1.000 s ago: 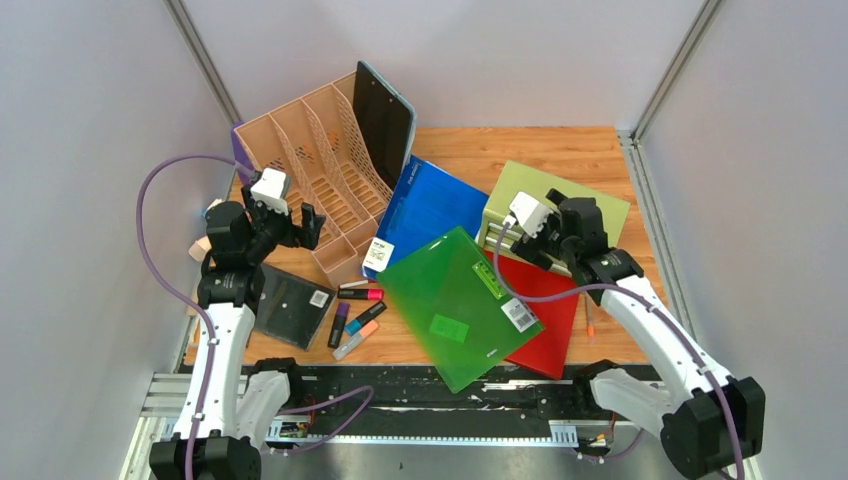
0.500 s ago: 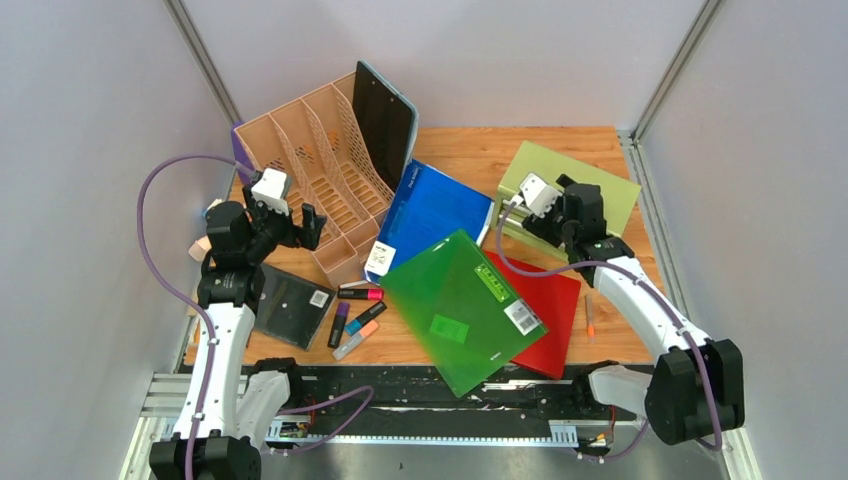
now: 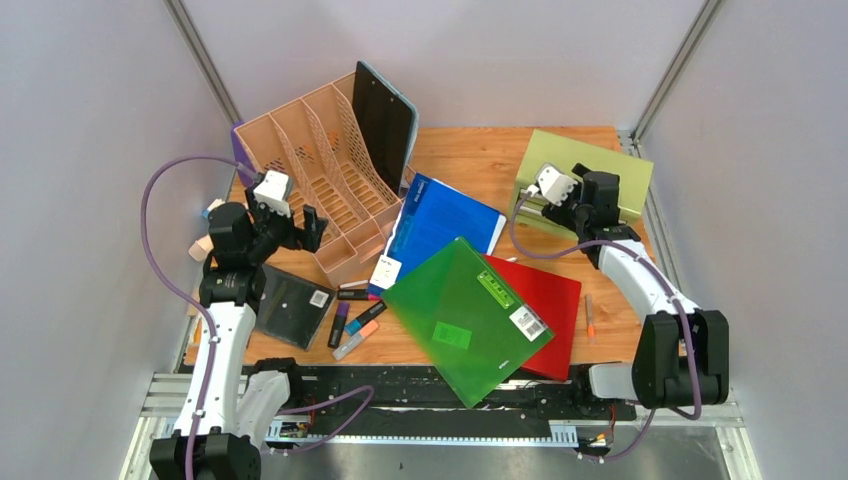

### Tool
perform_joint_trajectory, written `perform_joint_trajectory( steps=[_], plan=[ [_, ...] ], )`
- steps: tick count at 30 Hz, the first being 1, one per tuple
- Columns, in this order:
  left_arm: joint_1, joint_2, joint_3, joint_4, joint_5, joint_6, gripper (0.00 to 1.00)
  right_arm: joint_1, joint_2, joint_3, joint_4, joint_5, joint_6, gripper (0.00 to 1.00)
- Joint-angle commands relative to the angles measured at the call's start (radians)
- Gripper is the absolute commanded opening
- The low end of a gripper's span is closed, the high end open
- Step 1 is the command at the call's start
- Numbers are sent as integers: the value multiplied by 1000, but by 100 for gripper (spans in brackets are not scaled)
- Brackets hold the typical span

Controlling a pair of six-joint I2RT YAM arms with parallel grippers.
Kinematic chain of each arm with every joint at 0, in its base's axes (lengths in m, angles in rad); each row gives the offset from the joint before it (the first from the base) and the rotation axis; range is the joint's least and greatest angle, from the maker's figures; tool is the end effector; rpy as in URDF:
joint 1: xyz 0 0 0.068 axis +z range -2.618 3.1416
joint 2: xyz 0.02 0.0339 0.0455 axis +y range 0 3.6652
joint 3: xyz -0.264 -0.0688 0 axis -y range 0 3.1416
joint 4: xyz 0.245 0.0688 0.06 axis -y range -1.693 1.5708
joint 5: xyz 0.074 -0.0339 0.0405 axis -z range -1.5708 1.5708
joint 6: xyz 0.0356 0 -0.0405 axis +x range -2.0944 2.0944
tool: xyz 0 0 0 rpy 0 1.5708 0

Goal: Organize the desk
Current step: Move the storage box to the center of the board.

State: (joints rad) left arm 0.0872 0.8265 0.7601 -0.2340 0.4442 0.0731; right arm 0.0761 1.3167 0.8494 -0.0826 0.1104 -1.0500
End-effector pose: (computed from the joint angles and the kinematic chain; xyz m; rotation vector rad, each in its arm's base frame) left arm 0.1916 0.0014 0.3199 0.2912 1.8290 -0.3034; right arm 0.2921 0.0183 0.2551 -1.1143 1.8925 -0.6824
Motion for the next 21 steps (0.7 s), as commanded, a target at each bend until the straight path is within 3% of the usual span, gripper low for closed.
perform_joint_trajectory(
  steps=[1, 7, 11, 16, 21],
  plan=[
    [-1, 5, -3, 40, 19, -3, 100, -51, 75, 48, 58, 28, -88, 78],
    [-1, 9, -7, 43, 29, -6, 100, -62, 124, 152, 64, 38, -87, 80],
    [-1, 10, -5, 41, 30, -4, 100, -43, 62, 198, -39, -20, 29, 85],
    [-3, 20, 1, 37, 35, -5, 100, 25, -77, 213, -280, -251, 208, 94],
    [-11, 47, 54, -39, 68, 40, 100, 129, -223, 153, -417, -568, 396, 97]
  ],
)
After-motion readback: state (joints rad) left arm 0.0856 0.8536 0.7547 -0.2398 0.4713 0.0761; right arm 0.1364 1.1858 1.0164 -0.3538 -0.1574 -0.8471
